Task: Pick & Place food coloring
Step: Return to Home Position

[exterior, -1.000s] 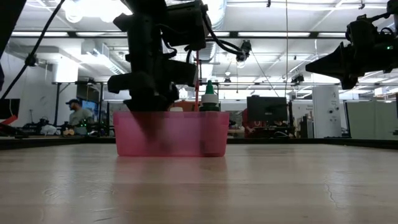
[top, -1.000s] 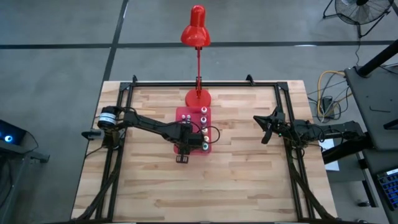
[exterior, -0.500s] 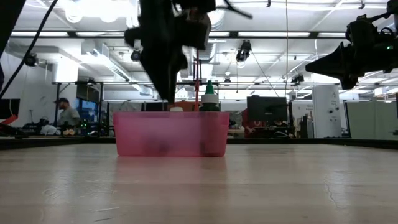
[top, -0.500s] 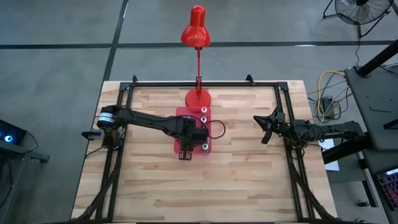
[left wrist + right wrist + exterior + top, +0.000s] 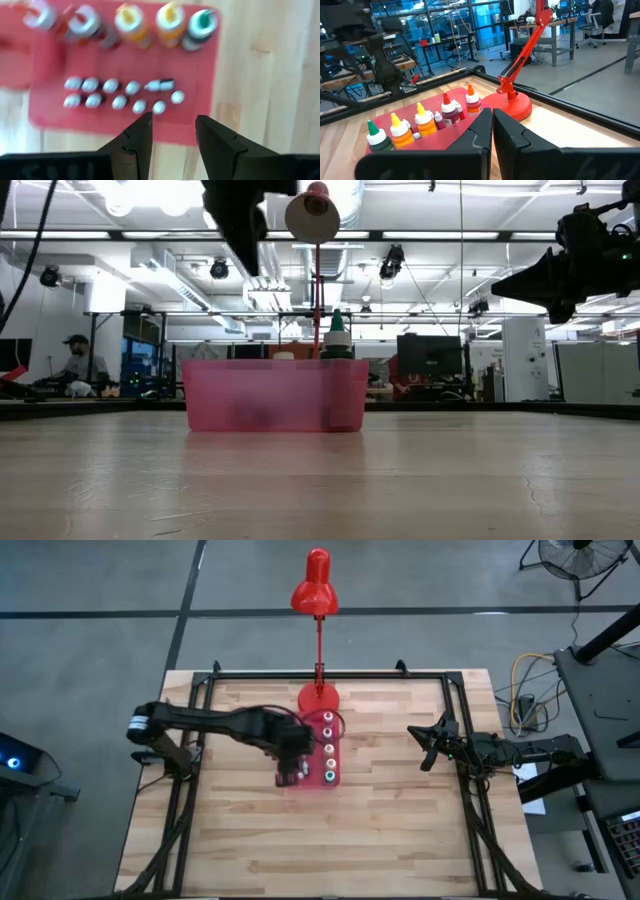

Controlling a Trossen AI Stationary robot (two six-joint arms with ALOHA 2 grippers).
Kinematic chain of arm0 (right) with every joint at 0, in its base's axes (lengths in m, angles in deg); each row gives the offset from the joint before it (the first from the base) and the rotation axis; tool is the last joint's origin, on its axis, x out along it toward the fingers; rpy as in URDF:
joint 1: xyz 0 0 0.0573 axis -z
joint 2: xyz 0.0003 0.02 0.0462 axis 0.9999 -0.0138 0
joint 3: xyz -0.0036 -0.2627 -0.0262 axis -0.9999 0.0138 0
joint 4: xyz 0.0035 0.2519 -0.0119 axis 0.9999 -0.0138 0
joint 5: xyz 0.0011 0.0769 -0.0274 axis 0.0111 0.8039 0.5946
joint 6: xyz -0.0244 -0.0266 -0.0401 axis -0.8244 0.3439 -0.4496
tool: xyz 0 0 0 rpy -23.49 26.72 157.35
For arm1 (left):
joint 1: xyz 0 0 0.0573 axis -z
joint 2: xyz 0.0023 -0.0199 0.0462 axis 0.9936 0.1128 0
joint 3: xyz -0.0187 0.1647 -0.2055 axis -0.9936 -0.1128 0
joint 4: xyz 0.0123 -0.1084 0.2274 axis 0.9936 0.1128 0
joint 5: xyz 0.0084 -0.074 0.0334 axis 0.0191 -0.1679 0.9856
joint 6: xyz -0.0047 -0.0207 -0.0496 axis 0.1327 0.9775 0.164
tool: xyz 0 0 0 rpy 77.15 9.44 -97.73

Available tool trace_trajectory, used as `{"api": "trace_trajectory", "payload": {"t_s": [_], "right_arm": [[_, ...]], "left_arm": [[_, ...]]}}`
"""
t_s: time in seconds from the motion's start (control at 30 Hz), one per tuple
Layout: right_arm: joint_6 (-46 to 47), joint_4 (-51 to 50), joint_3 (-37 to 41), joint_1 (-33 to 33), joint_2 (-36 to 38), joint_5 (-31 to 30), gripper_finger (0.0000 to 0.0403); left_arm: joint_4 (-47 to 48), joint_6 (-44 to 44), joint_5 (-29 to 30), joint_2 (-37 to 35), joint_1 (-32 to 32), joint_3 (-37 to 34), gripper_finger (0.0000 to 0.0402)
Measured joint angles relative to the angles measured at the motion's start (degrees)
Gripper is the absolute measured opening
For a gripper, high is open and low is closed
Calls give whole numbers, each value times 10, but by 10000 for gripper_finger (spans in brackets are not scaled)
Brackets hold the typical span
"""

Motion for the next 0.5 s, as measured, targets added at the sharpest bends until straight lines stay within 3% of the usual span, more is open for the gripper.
{"api": "trace_trajectory", "payload": {"t_s": [0.27, 0.5], "right_arm": [[0, 0, 0, 0, 0, 0, 9], [0, 0, 0, 0, 0, 0, 9]], "left_arm": [[-51, 108, 0, -145, -23, -169, 122], [-191, 161, 0, -303, -24, -374, 122]]}}
